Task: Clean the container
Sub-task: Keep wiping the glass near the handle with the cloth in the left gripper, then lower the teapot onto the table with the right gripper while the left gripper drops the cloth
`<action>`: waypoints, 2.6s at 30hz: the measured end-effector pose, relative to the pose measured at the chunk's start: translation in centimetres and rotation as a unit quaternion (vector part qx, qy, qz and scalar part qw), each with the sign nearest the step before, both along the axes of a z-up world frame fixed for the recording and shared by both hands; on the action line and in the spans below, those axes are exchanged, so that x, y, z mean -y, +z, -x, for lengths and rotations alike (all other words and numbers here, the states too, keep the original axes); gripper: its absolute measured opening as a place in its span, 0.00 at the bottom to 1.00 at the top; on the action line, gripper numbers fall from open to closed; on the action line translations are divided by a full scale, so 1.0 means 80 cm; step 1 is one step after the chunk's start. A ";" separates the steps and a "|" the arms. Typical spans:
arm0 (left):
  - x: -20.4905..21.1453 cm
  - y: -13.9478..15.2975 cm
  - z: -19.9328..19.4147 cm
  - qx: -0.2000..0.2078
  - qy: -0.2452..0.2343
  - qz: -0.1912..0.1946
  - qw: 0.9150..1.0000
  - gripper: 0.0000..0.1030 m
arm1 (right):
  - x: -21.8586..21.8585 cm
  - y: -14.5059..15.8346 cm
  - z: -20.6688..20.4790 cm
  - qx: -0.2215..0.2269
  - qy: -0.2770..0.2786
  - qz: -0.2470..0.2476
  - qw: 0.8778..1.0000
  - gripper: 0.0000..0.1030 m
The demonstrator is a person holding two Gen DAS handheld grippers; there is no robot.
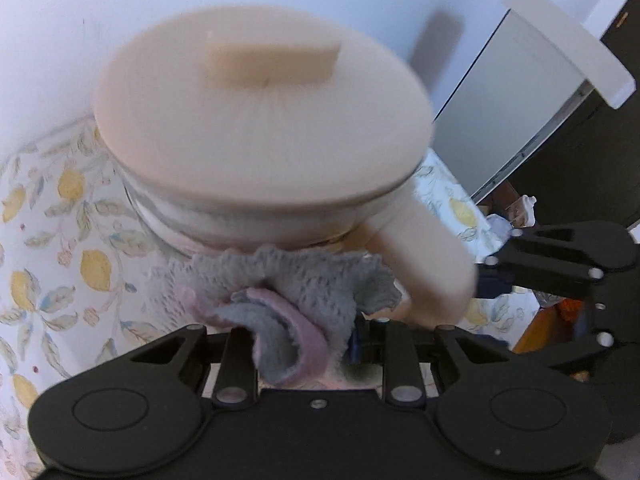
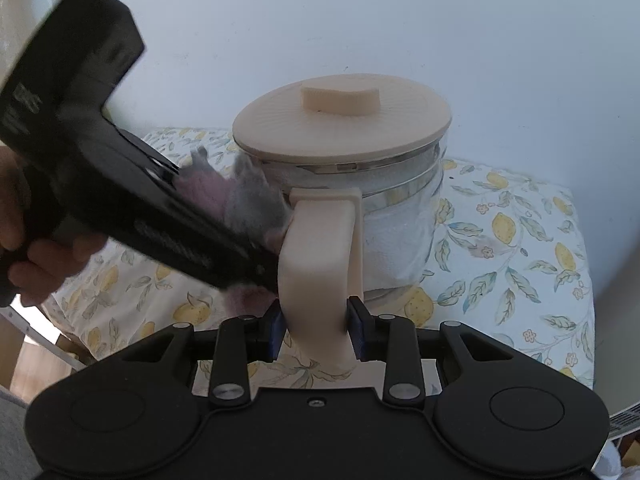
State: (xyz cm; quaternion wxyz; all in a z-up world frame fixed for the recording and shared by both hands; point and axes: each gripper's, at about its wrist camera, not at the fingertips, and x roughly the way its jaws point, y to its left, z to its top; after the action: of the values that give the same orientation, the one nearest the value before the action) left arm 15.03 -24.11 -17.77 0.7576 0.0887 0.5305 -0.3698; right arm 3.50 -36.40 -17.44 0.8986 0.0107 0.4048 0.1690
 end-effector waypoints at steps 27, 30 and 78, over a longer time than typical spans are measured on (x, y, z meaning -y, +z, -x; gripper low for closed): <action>0.001 -0.064 -0.025 -0.067 0.011 0.024 0.997 0.23 | -0.003 -0.012 0.003 -0.035 0.005 0.021 0.999 0.36; 0.001 -0.064 -0.024 -0.066 0.012 0.025 0.997 0.23 | -0.002 -0.011 0.003 -0.031 0.004 0.021 0.999 0.36; -0.242 -0.032 -0.065 0.036 0.295 -0.072 0.952 0.23 | -0.022 0.017 0.019 -0.006 -0.021 0.041 0.999 0.36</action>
State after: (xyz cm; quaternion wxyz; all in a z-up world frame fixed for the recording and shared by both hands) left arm 20.21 -4.73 -20.32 0.8429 -0.0046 0.5308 -0.0876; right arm 2.00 -34.64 -16.06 0.8993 -0.0171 0.4162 0.1332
